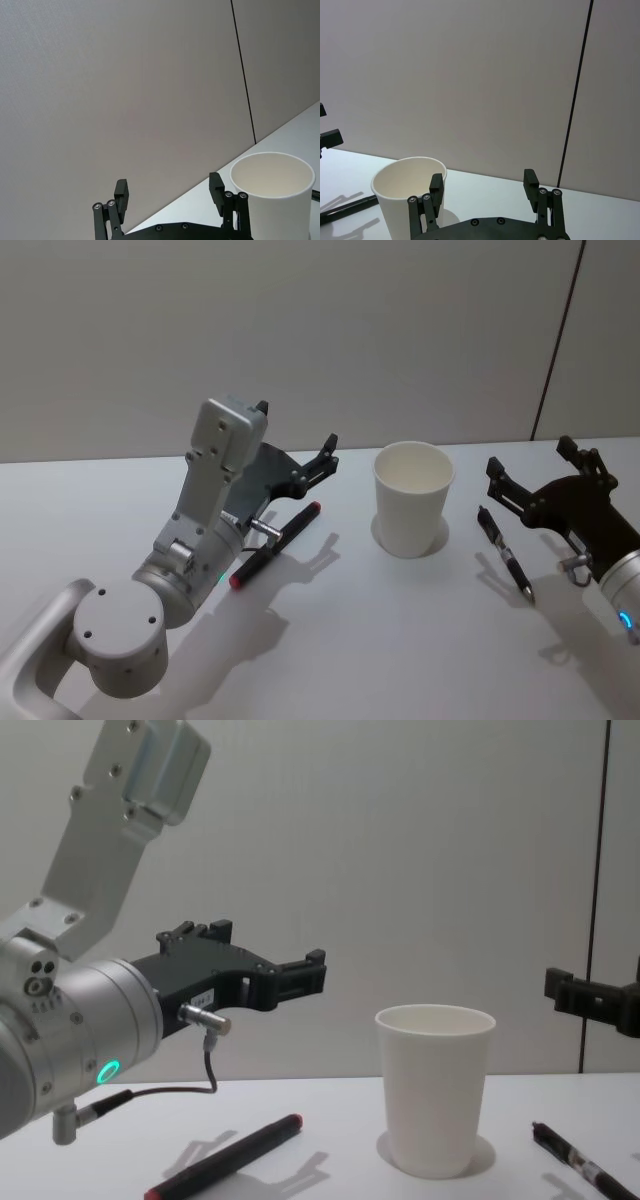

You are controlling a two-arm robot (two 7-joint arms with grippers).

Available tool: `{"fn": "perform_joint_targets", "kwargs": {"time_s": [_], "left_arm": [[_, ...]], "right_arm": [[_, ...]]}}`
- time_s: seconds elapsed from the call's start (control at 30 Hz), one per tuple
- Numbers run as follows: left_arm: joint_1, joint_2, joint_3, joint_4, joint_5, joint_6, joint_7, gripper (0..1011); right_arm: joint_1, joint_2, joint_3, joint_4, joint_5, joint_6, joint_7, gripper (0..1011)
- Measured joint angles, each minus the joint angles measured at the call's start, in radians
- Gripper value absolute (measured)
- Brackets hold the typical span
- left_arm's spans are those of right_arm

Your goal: Place the pen into the pen holder.

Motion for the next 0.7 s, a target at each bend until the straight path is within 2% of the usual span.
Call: {"fn": "perform_joint_targets", "kwargs": {"time_s": [0.43, 0.7], "left_arm": [[0.0, 0.0, 0.0, 0.0, 0.0, 0.0, 0.0, 1001], [0.0, 0.0, 0.0, 0.0, 0.0, 0.0, 0.0, 1000]], "right_arm": [[-0.007, 0.005, 0.003, -0.012, 0.001, 0.01, 0.001, 1001], [-0.031, 0.021, 0.012, -0.045, 0.018, 0.038, -0.007, 1001]]}}
